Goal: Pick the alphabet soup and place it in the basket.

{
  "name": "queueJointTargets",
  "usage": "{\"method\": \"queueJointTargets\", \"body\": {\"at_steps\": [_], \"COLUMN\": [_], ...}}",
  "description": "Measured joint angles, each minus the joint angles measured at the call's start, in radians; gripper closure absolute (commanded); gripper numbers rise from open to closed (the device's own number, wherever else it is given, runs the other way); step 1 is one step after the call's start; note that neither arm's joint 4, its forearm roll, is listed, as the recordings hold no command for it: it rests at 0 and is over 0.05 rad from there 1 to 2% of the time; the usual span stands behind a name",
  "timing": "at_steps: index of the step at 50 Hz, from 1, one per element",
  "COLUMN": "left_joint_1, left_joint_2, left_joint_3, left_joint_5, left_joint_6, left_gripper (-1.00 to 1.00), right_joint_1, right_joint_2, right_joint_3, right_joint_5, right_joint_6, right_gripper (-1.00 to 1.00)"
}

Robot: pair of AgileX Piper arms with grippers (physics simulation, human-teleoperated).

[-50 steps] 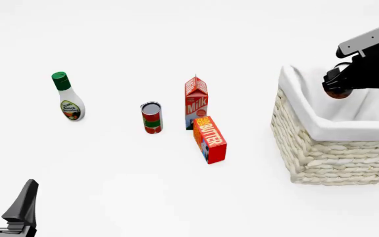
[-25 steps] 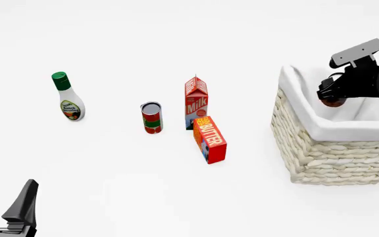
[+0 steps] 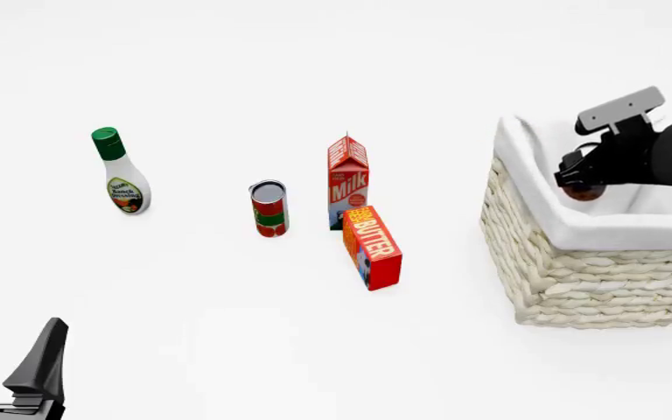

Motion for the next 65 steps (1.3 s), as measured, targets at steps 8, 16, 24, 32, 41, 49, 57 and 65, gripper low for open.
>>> {"method": "queueJointTargets", "body": {"at_steps": [8, 16, 24, 32, 41, 49, 57, 65], "left_joint_1": [0.0, 0.0, 0.0, 0.0, 0.0, 0.0, 0.0, 0.0], "left_joint_2": [0.0, 0.0, 0.0, 0.0, 0.0, 0.0, 0.0, 0.0], "left_joint_3": [0.0, 0.0, 0.0, 0.0, 0.0, 0.0, 0.0, 0.0], "left_joint_5": [0.0, 0.0, 0.0, 0.0, 0.0, 0.0, 0.0, 0.0], "left_joint_6": [0.0, 0.0, 0.0, 0.0, 0.0, 0.0, 0.0, 0.0], "left_gripper": [-1.0, -1.0, -1.0, -1.0, -1.0, -1.0, -1.0, -1.0], "right_joint_1": [-0.011, -0.015, -0.018, -0.024, -0.031, -0.035, -0.037, -0.03], "right_joint_2": [0.013, 0.014, 0.015, 0.027, 0.033, 0.033, 0.02, -0.018], "right_joint_3": [0.006, 0.011, 0.014, 0.013, 0.011, 0.01, 0.006, -0.013], "right_joint_5": [-0.013, -0.022, -0.029, -0.04, -0.05, -0.052, -0.044, -0.013], "right_joint_6": [0.0, 0.0, -0.002, 0.001, 0.004, 0.004, 0.005, 0.008], "right_gripper": [1.0, 1.0, 1.0, -1.0, -1.0, -1.0, -1.0, -1.0]}}
